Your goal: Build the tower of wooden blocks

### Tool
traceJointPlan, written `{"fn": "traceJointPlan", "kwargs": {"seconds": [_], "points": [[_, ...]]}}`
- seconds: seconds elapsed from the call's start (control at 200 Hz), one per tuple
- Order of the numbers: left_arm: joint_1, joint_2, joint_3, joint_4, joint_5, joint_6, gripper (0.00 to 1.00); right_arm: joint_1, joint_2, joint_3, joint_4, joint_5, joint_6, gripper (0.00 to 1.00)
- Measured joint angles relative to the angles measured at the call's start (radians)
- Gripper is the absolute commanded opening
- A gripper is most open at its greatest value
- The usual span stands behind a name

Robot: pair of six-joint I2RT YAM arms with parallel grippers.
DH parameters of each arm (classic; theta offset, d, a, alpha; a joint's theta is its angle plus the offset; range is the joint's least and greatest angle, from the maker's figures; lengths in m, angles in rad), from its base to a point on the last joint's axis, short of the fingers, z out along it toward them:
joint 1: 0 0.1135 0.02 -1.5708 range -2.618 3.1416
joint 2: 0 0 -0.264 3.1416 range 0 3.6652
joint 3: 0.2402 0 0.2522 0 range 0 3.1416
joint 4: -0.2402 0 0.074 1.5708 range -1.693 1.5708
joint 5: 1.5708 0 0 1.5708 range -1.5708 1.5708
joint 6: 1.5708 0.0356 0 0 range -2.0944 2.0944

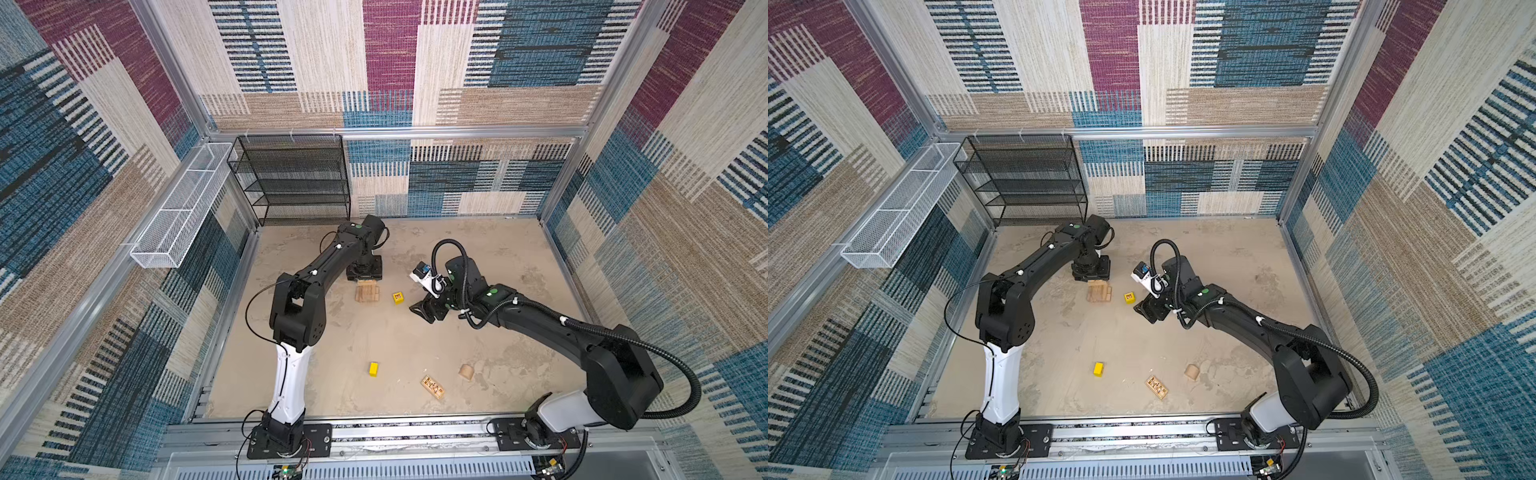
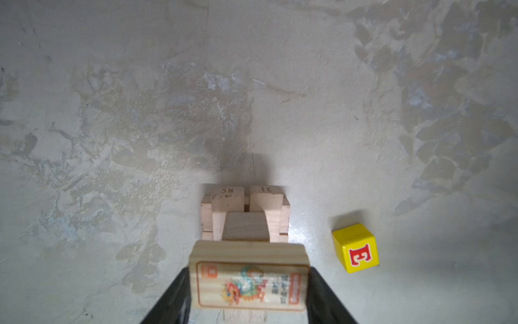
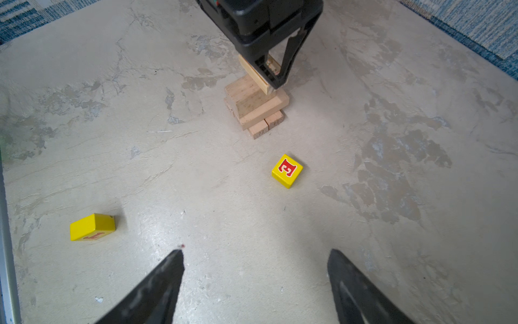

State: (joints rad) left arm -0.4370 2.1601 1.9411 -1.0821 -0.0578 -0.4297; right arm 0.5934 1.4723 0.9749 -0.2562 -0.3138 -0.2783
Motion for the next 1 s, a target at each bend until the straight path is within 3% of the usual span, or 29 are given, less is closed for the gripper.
{"fn": "traceJointPlan", "kwargs": {"seconds": [1.002], "points": [[-0.005, 0.019, 0.015, -0.011, -0.018, 0.007, 0.69, 0.000, 0.007, 0.000, -0.002, 0.000, 0.000, 0.83]]}}
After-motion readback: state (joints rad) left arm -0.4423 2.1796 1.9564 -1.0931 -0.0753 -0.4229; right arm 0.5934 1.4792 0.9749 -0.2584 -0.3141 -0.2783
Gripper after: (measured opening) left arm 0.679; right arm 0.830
